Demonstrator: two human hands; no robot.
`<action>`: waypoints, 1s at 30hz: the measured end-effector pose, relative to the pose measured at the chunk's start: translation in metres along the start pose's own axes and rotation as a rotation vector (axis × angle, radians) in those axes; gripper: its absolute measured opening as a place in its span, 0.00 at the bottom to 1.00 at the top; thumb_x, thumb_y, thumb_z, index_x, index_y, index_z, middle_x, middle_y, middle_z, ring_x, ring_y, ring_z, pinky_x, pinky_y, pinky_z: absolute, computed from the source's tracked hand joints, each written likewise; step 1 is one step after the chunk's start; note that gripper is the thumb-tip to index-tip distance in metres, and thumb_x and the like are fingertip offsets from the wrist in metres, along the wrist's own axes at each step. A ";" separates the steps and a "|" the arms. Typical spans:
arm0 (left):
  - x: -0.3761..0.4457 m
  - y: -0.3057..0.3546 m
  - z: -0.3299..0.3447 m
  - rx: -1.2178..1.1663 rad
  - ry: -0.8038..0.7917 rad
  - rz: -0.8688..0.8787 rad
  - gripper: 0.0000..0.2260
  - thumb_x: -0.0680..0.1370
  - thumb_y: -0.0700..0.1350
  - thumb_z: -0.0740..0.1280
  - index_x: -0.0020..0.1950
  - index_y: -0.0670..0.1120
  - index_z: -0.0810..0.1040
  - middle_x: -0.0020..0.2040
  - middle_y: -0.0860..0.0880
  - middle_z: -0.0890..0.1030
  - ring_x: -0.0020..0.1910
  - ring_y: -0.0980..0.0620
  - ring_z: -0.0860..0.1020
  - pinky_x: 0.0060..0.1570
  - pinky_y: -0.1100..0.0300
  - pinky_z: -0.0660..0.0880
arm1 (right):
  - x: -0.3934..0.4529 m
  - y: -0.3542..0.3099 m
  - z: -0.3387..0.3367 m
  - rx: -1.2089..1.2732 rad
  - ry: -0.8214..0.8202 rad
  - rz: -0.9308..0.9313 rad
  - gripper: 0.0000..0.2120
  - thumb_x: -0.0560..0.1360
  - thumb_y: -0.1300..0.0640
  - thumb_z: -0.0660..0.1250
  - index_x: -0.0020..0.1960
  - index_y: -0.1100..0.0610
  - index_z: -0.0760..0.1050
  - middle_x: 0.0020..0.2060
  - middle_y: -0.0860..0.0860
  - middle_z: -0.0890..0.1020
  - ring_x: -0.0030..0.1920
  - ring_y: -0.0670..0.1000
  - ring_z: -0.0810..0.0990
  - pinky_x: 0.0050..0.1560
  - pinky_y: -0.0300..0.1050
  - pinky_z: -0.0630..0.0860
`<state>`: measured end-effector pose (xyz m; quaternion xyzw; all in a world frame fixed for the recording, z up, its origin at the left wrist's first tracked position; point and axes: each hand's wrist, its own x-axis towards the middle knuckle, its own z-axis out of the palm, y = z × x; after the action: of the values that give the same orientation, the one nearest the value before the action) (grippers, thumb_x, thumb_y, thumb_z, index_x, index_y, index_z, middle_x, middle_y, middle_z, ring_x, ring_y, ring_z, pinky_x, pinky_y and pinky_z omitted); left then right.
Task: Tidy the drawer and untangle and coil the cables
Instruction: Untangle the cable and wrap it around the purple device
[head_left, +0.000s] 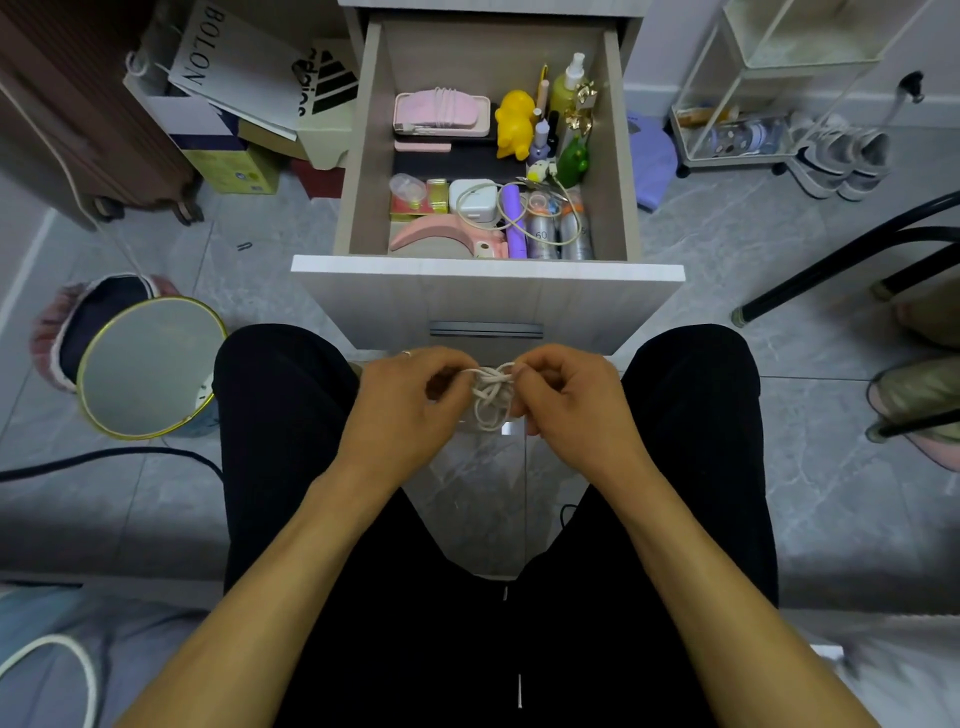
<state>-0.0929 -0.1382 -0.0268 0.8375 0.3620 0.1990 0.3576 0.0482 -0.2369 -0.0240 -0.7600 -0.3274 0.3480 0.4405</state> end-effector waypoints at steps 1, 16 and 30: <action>-0.001 0.001 -0.001 -0.111 0.039 -0.048 0.04 0.77 0.40 0.71 0.49 0.46 0.85 0.43 0.54 0.85 0.41 0.59 0.82 0.44 0.68 0.78 | 0.002 0.000 -0.003 -0.047 0.006 -0.022 0.07 0.78 0.60 0.64 0.45 0.57 0.80 0.30 0.47 0.82 0.27 0.42 0.77 0.30 0.37 0.76; 0.002 0.003 -0.003 0.084 -0.130 0.124 0.08 0.76 0.50 0.70 0.53 0.52 0.85 0.49 0.56 0.81 0.49 0.57 0.76 0.50 0.59 0.75 | 0.007 0.002 -0.002 -0.280 -0.078 -0.142 0.08 0.79 0.58 0.61 0.43 0.57 0.76 0.42 0.49 0.74 0.40 0.46 0.74 0.41 0.33 0.69; 0.015 0.017 0.003 -0.588 -0.194 -0.405 0.08 0.77 0.42 0.69 0.40 0.41 0.76 0.34 0.51 0.80 0.37 0.56 0.79 0.42 0.61 0.75 | 0.012 0.007 -0.002 -0.102 -0.073 -0.007 0.09 0.78 0.59 0.60 0.42 0.62 0.72 0.44 0.58 0.78 0.46 0.57 0.79 0.50 0.55 0.77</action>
<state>-0.0734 -0.1369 -0.0150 0.6252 0.4124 0.1395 0.6477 0.0575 -0.2312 -0.0323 -0.7672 -0.3629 0.3568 0.3903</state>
